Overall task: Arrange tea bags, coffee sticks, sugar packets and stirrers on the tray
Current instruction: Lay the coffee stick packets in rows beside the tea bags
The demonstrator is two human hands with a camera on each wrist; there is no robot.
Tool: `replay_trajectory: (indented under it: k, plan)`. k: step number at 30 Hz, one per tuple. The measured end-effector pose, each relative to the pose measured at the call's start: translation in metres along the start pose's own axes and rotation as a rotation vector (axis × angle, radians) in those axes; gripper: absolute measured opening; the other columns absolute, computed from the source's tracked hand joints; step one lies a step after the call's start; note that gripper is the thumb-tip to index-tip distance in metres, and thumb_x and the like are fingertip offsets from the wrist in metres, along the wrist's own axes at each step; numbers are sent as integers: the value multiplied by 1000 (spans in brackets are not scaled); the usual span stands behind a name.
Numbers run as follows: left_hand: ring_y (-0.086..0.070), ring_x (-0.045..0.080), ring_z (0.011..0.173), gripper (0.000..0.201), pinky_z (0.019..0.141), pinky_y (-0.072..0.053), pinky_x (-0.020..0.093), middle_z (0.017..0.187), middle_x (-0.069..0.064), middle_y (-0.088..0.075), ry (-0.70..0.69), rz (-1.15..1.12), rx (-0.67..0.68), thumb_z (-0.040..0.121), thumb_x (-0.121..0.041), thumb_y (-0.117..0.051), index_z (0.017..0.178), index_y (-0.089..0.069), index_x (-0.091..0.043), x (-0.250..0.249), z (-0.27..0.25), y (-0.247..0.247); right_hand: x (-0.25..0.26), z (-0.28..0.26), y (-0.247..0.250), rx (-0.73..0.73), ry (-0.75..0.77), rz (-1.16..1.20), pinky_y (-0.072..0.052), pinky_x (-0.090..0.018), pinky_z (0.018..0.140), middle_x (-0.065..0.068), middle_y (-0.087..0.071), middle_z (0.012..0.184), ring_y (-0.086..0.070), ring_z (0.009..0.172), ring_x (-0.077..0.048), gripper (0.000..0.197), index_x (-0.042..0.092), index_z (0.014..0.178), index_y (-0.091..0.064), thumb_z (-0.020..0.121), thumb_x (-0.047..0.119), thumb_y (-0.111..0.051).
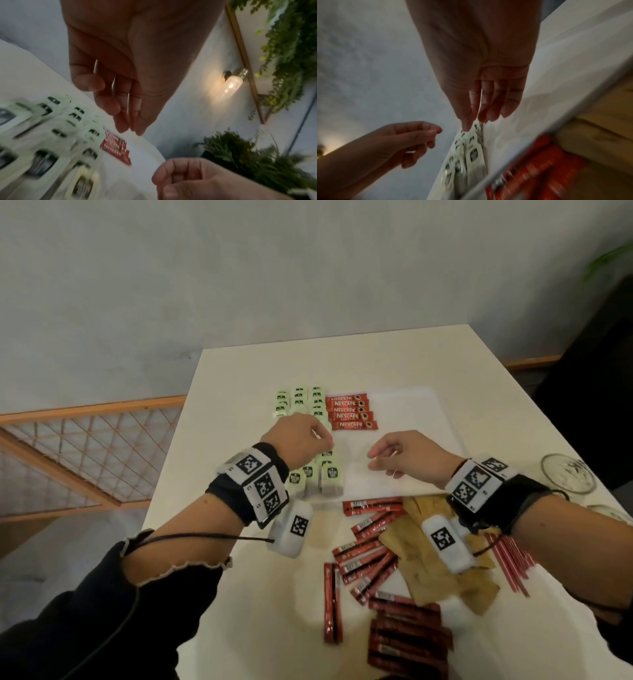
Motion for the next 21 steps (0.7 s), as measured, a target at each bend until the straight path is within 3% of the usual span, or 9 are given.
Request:
replay_trajectory:
  k: [3, 5, 7, 9, 11, 13, 15, 18, 21]
  plan:
    - [-56, 7, 80, 18, 69, -42, 26, 81, -17, -56, -23, 158, 132, 83, -44, -70, 90, -67, -27, -6, -28, -30, -2, -32, -21, 144, 57, -134, -46, -17, 60, 1, -69, 90, -60, 66, -4, 24, 21, 95, -72, 74, 24, -83]
    - [-56, 8, 83, 29, 69, -41, 25, 88, -14, -57, -33, 244, 243, 81, -49, -71, 97, -64, -26, -7, -45, -51, -4, -50, -34, 241, 99, -237, -41, -9, 58, 5, -69, 96, -57, 62, 5, 31, 24, 100, -71, 72, 27, -84]
    - [-55, 11, 87, 41, 72, -41, 28, 95, -10, -58, -37, 327, 331, 75, -53, -75, 102, -61, -26, -6, -60, -72, -9, -65, -45, 313, 127, -371, -38, -8, 61, 12, -64, 103, -55, 71, 5, 43, 27, 109, -68, 70, 34, -85]
    - [-56, 15, 92, 54, 75, -45, 30, 105, -7, -59, -36, 386, 394, 68, -56, -80, 106, -56, -26, -3, -74, -90, -16, -75, -53, 359, 146, -513, -35, -10, 67, 19, -55, 110, -51, 86, 5, 59, 30, 119, -61, 67, 42, -85]
    - [-57, 17, 96, 70, 80, -49, 33, 112, -5, -59, -31, 432, 430, 62, -62, -81, 113, -54, -23, -1, -85, -106, -22, -81, -61, 373, 186, -600, -36, -13, 81, 16, -52, 117, -49, 101, -1, 66, 30, 123, -57, 64, 44, -85]
    - [-57, 19, 100, 83, 83, -51, 36, 115, -2, -59, -36, 492, 422, 57, -68, -80, 119, -52, -20, -2, -94, -119, -27, -82, -66, 347, 207, -674, -40, -25, 92, 14, -50, 117, -48, 105, -7, 65, 31, 118, -56, 61, 44, -85]
    - [-54, 20, 105, 91, 85, -50, 36, 118, 0, -55, -53, 527, 379, 55, -72, -78, 123, -48, -20, -5, -99, -127, -29, -80, -70, 310, 217, -735, -43, -32, 94, 13, -50, 114, -49, 104, -9, 63, 32, 115, -55, 61, 46, -84]
    - [-50, 23, 110, 84, 87, -47, 38, 120, 2, -50, -69, 535, 299, 64, -69, -74, 124, -44, -18, -7, -101, -133, -28, -77, -73, 243, 224, -736, -45, -32, 90, 11, -52, 110, -51, 99, -10, 55, 30, 110, -59, 63, 46, -82]
    - [-53, 26, 112, 62, 88, -46, 39, 124, 6, -53, -59, 501, 281, 82, -54, -66, 124, -44, -15, -9, -98, -133, -27, -75, -73, 198, 241, -723, -41, -27, 82, 10, -55, 105, -51, 95, -9, 47, 28, 107, -63, 67, 43, -82]
Point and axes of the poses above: each hand's wrist, its own z-axis towards the middle knuckle, its own y-axis out of the back of the hand, x = y × z, the point moved 6 cm from there along z, towards the middle knuckle
